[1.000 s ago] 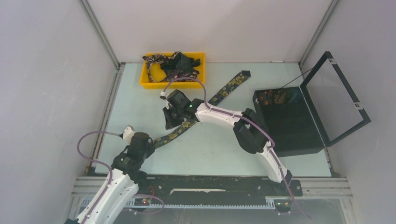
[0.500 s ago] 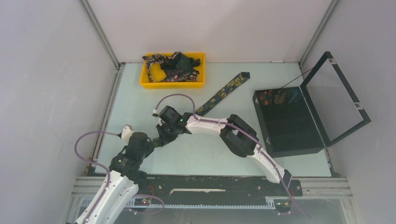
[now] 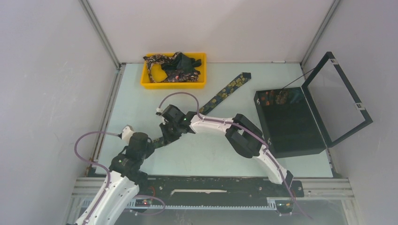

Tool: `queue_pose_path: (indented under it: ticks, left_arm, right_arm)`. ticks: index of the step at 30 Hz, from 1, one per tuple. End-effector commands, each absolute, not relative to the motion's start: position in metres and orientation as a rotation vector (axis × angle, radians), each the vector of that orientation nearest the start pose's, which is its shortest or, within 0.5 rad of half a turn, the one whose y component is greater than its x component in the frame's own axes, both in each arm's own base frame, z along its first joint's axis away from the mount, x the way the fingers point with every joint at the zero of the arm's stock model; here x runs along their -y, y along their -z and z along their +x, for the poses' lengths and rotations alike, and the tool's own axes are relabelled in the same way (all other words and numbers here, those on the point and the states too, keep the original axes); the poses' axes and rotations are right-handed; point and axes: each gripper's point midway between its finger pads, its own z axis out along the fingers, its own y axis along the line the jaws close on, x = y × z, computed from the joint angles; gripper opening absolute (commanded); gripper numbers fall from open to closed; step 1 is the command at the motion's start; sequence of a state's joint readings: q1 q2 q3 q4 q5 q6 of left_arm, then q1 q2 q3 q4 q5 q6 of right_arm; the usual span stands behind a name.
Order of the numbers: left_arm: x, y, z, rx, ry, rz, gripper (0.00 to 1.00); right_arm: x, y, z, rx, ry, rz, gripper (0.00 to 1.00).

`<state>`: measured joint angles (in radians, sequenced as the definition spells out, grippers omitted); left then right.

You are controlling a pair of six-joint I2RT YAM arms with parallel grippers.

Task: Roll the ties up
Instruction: Roll the tie at the center of the board.

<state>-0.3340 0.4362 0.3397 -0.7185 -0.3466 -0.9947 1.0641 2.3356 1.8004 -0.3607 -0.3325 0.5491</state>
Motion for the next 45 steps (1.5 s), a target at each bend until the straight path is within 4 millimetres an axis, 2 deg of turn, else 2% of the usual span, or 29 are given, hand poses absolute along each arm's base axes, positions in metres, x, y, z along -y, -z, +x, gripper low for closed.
queue_pose_path:
  ticks: [1,9,13,17,23,25,30,33,35,39,45]
  left_arm:
    - [0.033,-0.08,0.191,-2.098,0.262,-0.92,0.0]
    - [0.033,-0.081,0.191,-2.099,0.263,-0.917,0.0]
    - [0.033,-0.081,0.192,-2.092,0.26,-0.918,0.0]
    - [0.032,-0.082,0.192,-2.092,0.259,-0.914,0.0]
    - [0.032,-0.083,0.194,-2.089,0.253,-0.915,0.0]
    - [0.032,-0.084,0.194,-2.089,0.254,-0.913,0.0]
    - [0.032,-0.086,0.194,-2.088,0.254,-0.909,0.0]
    - [0.032,-0.086,0.194,-2.088,0.256,-0.91,0.0]
    - [0.032,-0.087,0.193,-2.089,0.256,-0.911,0.0]
    - [0.031,-0.088,0.194,-2.082,0.254,-0.913,0.0]
    - [0.031,-0.088,0.195,-2.083,0.25,-0.914,0.0]
  right_arm:
    - [-0.535,-0.093,0.233,-2.439,-1.058,-0.784,0.08]
    - [-0.555,-0.065,0.244,-2.488,-1.057,-0.792,0.07]
    - [-0.565,-0.047,0.241,-2.512,-1.05,-0.801,0.07]
    - [-0.563,-0.038,0.235,-2.542,-1.006,-0.812,0.06]
    - [-0.559,-0.04,0.223,-2.535,-1.004,-0.808,0.06]
    - [-0.561,-0.044,0.225,-2.522,-1.01,-0.809,0.06]
    - [-0.561,-0.071,0.248,-2.463,-0.997,-0.781,0.06]
    - [-0.549,-0.089,0.263,-2.431,-0.961,-0.748,0.06]
    - [-0.541,-0.095,0.266,-2.421,-0.938,-0.739,0.06]
    - [-0.534,-0.091,0.257,-2.442,-0.926,-0.756,0.06]
    - [-0.545,-0.075,0.23,-2.475,-0.966,-0.801,0.06]
